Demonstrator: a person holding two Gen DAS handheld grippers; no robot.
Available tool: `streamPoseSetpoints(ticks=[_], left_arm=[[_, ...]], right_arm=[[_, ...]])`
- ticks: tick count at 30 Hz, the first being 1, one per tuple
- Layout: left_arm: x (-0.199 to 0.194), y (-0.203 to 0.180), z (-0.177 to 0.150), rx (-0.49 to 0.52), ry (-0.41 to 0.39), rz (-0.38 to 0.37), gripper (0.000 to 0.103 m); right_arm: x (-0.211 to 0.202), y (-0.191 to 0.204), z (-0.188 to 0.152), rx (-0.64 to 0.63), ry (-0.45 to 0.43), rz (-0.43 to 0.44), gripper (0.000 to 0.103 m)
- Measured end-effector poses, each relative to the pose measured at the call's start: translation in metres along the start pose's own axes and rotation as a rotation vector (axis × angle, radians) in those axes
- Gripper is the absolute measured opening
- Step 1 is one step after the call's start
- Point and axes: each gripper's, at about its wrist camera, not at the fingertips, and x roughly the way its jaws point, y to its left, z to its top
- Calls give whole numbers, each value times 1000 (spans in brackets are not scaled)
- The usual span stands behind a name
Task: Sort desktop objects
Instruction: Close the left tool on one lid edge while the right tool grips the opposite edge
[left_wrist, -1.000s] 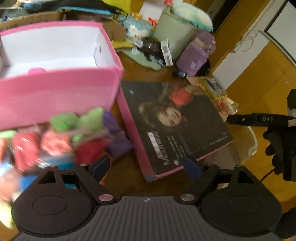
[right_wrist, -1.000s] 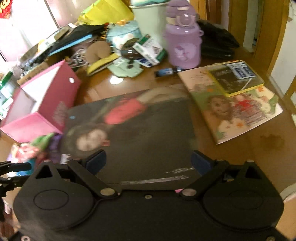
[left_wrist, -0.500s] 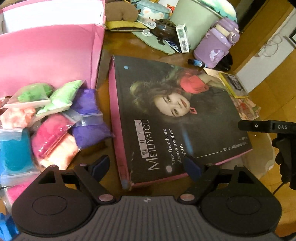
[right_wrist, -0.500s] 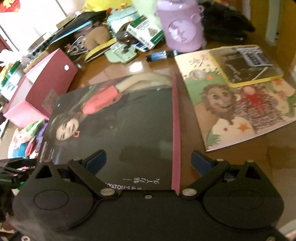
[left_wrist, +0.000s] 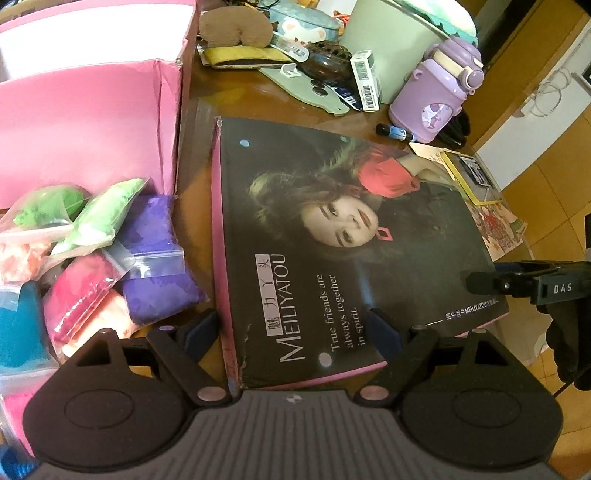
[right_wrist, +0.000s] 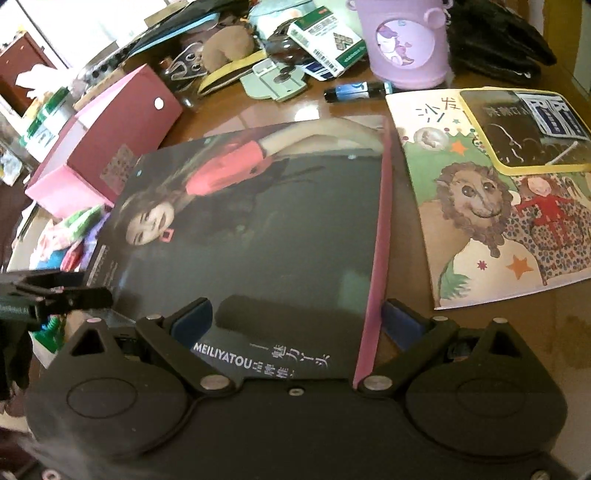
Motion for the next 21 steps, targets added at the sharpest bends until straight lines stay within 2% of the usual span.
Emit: streamPoseSetpoints(ticks=[5, 7, 13, 21], left_arm=[[-6, -7, -10, 50, 69, -15, 87], [-10, -6, -16, 59, 88, -28, 87], [-10, 2, -17, 13, 46, -21, 87], [-20, -15, -18, 108, 20, -24, 87]], right_arm=[[1, 6, -2, -64, 67, -5, 102], [-3, -1, -9, -57, 63, -2, 101], [-4, -12, -12, -3, 4, -14, 101], [-10, -4, -21, -45, -11, -13, 102]])
